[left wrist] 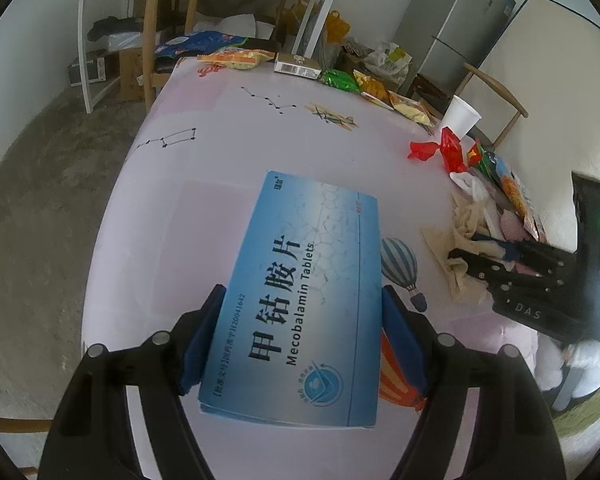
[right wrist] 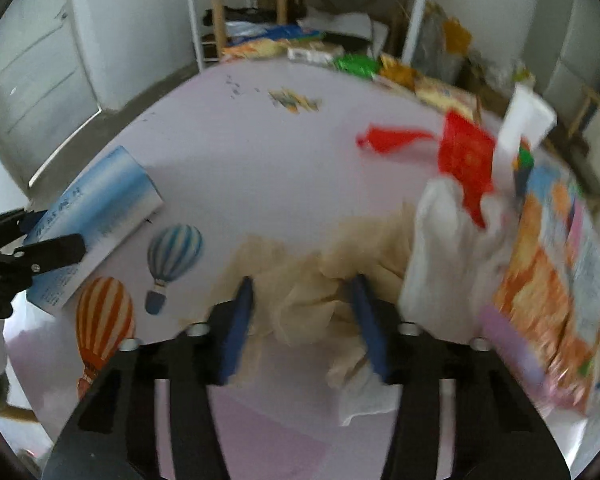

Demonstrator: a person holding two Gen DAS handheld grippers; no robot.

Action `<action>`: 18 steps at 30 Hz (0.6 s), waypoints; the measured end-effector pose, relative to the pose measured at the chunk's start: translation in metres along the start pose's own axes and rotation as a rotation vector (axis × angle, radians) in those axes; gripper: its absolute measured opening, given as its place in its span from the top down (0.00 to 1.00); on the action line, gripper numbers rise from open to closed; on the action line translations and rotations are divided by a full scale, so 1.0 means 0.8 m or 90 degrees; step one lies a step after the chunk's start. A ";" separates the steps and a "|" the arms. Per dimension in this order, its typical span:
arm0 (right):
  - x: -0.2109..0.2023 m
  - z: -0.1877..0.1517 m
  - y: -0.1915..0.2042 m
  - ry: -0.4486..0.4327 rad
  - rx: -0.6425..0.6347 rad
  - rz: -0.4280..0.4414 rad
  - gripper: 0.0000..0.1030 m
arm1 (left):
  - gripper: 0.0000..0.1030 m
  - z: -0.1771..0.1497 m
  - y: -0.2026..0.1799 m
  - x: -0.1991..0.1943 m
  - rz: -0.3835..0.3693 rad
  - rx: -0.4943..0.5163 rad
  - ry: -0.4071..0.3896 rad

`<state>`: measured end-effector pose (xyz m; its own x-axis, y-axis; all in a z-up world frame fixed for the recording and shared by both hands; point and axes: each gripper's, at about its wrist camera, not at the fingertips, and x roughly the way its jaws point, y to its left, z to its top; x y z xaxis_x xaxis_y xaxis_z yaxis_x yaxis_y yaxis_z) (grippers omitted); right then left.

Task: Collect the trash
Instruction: 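Lift the tablets box with left gripper while right gripper grasps the crumpled tan tissue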

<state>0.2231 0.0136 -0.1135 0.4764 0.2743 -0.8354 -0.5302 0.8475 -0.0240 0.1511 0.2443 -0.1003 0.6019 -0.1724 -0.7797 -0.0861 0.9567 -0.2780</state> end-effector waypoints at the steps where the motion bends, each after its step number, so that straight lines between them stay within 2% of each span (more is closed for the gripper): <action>1: -0.003 -0.002 -0.003 -0.003 0.010 -0.004 0.77 | 0.28 0.000 0.000 0.000 0.000 -0.001 0.000; 2: -0.004 -0.004 -0.007 -0.002 0.022 -0.005 0.96 | 0.28 0.000 0.000 0.000 0.002 -0.002 0.000; 5: -0.017 -0.013 -0.016 -0.011 0.061 0.029 0.98 | 0.28 0.000 -0.001 -0.002 0.006 -0.005 0.000; 12: -0.068 -0.048 0.004 -0.034 0.074 0.099 0.99 | 0.29 -0.007 -0.004 -0.010 0.003 -0.010 0.003; 18: -0.115 -0.083 0.011 -0.051 0.124 0.211 0.99 | 0.29 -0.020 -0.009 -0.023 -0.008 -0.024 0.005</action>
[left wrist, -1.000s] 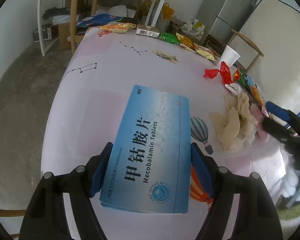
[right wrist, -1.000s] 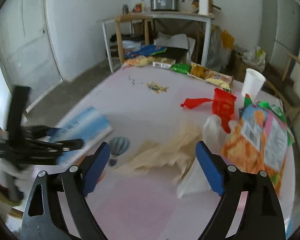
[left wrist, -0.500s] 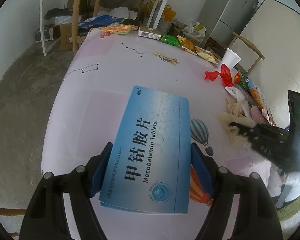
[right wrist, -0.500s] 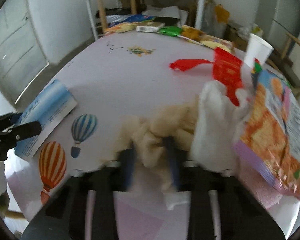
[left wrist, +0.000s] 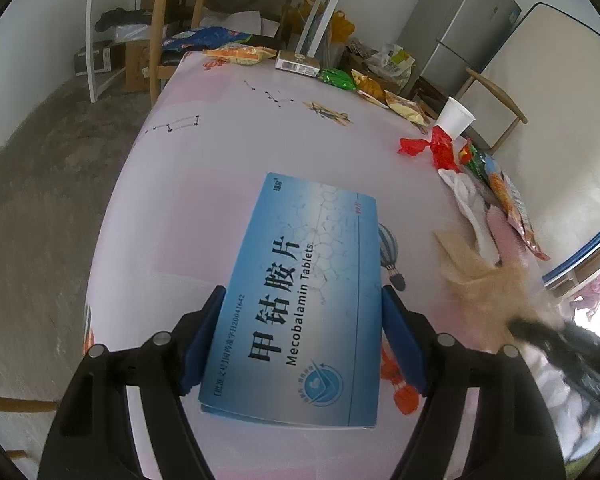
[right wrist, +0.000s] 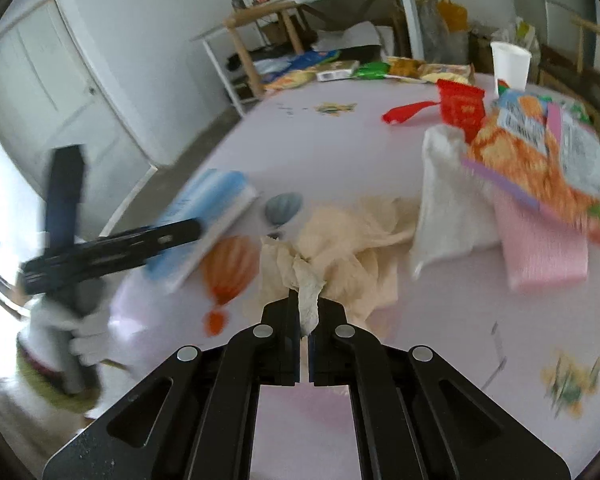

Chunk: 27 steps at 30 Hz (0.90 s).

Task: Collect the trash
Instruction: 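Lift the tablets box with left gripper while right gripper grasps the crumpled tan tissue, then raise the tan tissue with the right gripper off the table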

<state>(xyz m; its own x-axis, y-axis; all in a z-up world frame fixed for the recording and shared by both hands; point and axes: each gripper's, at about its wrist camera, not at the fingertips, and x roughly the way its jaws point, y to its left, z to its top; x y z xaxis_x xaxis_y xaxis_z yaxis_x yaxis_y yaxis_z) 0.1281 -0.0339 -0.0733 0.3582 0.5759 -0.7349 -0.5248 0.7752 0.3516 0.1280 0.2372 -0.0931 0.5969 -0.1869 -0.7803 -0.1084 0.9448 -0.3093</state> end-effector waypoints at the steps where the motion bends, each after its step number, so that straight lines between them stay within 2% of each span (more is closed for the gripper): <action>1: -0.009 -0.007 0.001 0.000 0.014 0.021 0.99 | 0.29 -0.003 -0.002 -0.001 -0.001 0.000 0.002; 6: -0.049 -0.031 -0.008 0.001 0.089 0.106 0.99 | 0.29 -0.011 -0.012 -0.007 -0.003 0.010 0.006; 11: -0.069 -0.023 -0.021 -0.030 0.113 0.088 0.99 | 0.29 -0.012 -0.015 -0.012 0.003 0.013 0.003; 13: -0.065 -0.015 -0.024 -0.039 0.110 0.059 0.98 | 0.29 -0.010 -0.015 -0.013 0.005 0.012 0.003; 19: -0.022 0.014 -0.029 -0.037 0.073 -0.078 0.92 | 0.29 -0.009 -0.015 -0.013 0.000 0.008 0.004; 23: 0.012 0.025 -0.044 -0.016 0.078 -0.113 0.80 | 0.29 -0.008 -0.015 -0.010 -0.007 0.007 0.006; 27: 0.026 0.023 -0.053 -0.004 0.081 -0.137 0.68 | 0.29 -0.008 -0.014 -0.006 -0.009 0.011 0.010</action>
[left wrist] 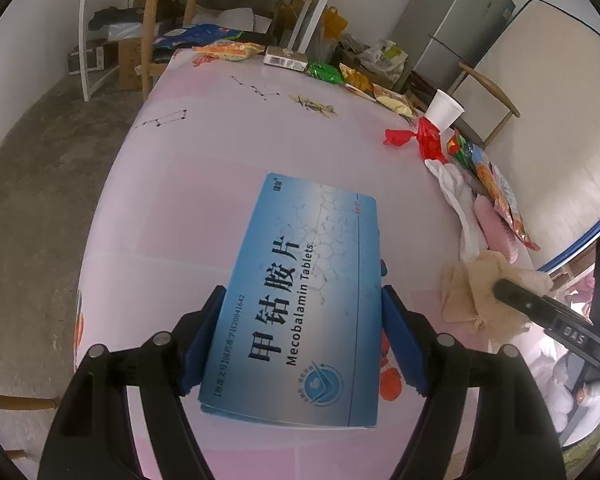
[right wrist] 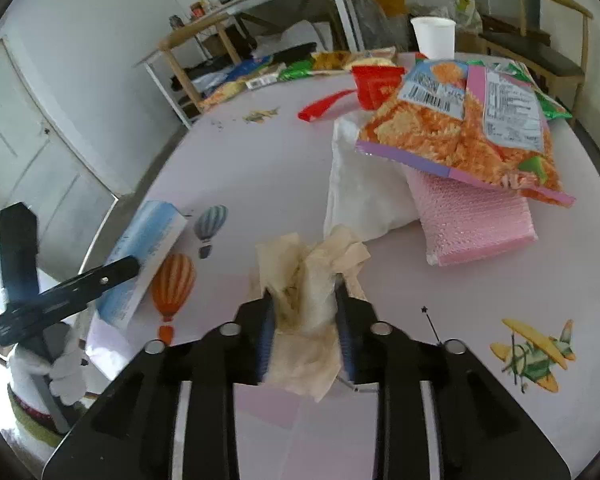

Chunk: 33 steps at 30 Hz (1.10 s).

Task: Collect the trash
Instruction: 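Raise the tan tissue with the right gripper off the table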

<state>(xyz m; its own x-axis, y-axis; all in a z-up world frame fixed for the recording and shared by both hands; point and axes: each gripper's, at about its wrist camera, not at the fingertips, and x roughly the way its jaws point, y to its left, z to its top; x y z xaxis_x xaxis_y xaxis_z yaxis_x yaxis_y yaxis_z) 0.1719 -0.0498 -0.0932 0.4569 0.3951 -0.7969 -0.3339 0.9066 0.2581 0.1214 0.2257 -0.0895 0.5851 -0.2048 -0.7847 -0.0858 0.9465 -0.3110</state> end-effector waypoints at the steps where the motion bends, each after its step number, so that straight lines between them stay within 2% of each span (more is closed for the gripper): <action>1: 0.001 -0.003 0.000 0.002 -0.003 -0.006 0.65 | 0.29 0.000 0.000 0.001 -0.001 0.000 0.001; 5: 0.015 -0.005 0.009 0.016 -0.021 -0.026 0.57 | 0.28 -0.001 0.000 0.004 0.004 0.007 0.000; 9: 0.024 -0.016 0.030 0.021 -0.080 -0.055 0.43 | 0.28 -0.001 -0.005 0.007 0.016 0.028 0.004; 12: 0.032 -0.022 0.047 0.017 -0.147 -0.107 0.41 | 0.28 -0.002 -0.010 0.011 0.032 0.047 0.006; 14: 0.034 -0.026 0.050 0.011 -0.162 -0.123 0.41 | 0.28 -0.002 -0.015 0.014 0.047 0.066 0.006; 16: 0.032 -0.024 0.045 0.008 -0.147 -0.125 0.46 | 0.28 -0.004 -0.021 0.016 0.063 0.083 0.005; 18: 0.030 -0.022 0.038 0.004 -0.134 -0.134 0.57 | 0.28 -0.004 -0.023 0.020 0.074 0.091 0.009; 21: 0.026 -0.020 0.026 -0.004 -0.109 -0.145 0.80 | 0.28 -0.004 -0.026 0.025 0.092 0.102 0.012; 23: 0.023 -0.018 0.016 -0.007 -0.090 -0.148 0.90 | 0.29 -0.003 -0.026 0.026 0.097 0.099 0.010; 27: 0.014 -0.019 -0.005 -0.008 -0.046 -0.136 0.95 | 0.30 -0.002 -0.027 0.025 0.110 0.100 0.002; 33: -0.022 -0.028 -0.040 -0.025 0.037 -0.075 0.96 | 0.30 -0.007 -0.036 0.011 0.099 0.102 -0.006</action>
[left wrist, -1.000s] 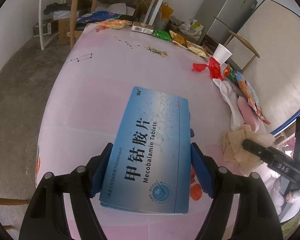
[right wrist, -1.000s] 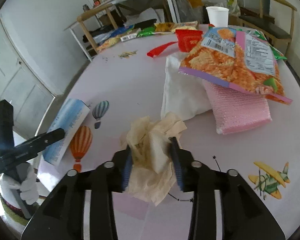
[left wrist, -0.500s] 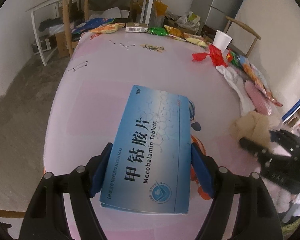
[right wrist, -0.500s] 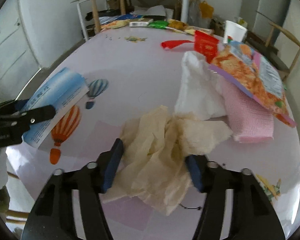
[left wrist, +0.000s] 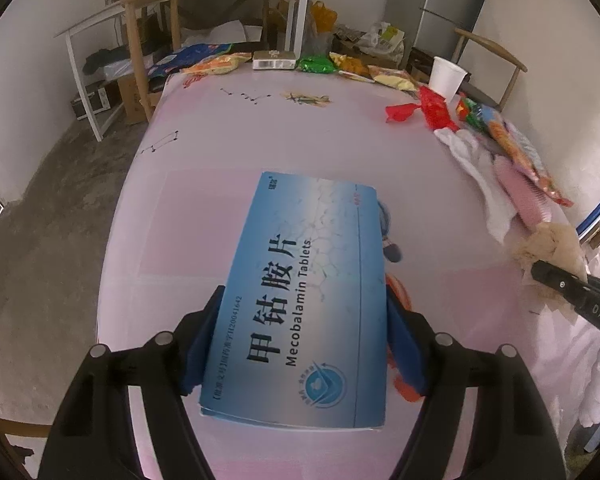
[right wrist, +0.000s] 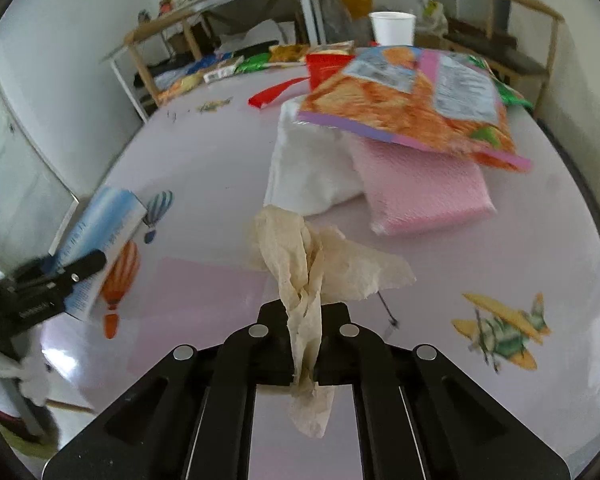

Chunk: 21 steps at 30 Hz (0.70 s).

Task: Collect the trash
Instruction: 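Raise the tan tissue with the right gripper off the table, then carry box and tissue over the wastebasket and open both grippers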

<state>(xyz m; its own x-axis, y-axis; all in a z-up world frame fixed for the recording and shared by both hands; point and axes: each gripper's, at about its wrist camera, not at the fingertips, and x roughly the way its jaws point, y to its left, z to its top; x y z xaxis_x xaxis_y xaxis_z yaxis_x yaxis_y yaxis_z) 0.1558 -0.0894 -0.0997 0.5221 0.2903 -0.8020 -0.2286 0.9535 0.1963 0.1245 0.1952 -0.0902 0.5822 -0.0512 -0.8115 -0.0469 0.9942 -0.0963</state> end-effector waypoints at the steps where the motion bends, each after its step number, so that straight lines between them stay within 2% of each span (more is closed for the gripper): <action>1: -0.009 -0.004 -0.004 -0.006 0.008 0.005 0.96 | 0.30 -0.001 -0.003 -0.007 -0.006 0.000 -0.007; 6: -0.056 -0.019 -0.036 -0.048 0.062 0.042 0.96 | 0.30 0.000 -0.028 -0.042 -0.045 0.006 -0.037; 12: -0.112 -0.042 -0.083 -0.106 0.127 0.057 0.96 | 0.30 0.009 -0.090 -0.080 -0.109 0.045 -0.062; 16: -0.140 -0.063 -0.123 -0.139 0.184 0.054 0.96 | 0.30 0.020 -0.148 -0.094 -0.172 0.088 -0.067; 21: -0.189 -0.101 -0.198 -0.203 0.286 0.030 0.96 | 0.30 0.034 -0.249 -0.099 -0.248 0.171 -0.053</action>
<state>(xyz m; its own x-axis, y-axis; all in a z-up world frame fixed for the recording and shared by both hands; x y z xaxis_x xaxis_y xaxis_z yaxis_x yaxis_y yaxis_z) 0.0466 -0.2909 -0.0556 0.7587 0.2765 -0.5898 0.0797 0.8592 0.5053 0.1098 0.0038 0.0086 0.5782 -0.4273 -0.6951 0.3927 0.8925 -0.2220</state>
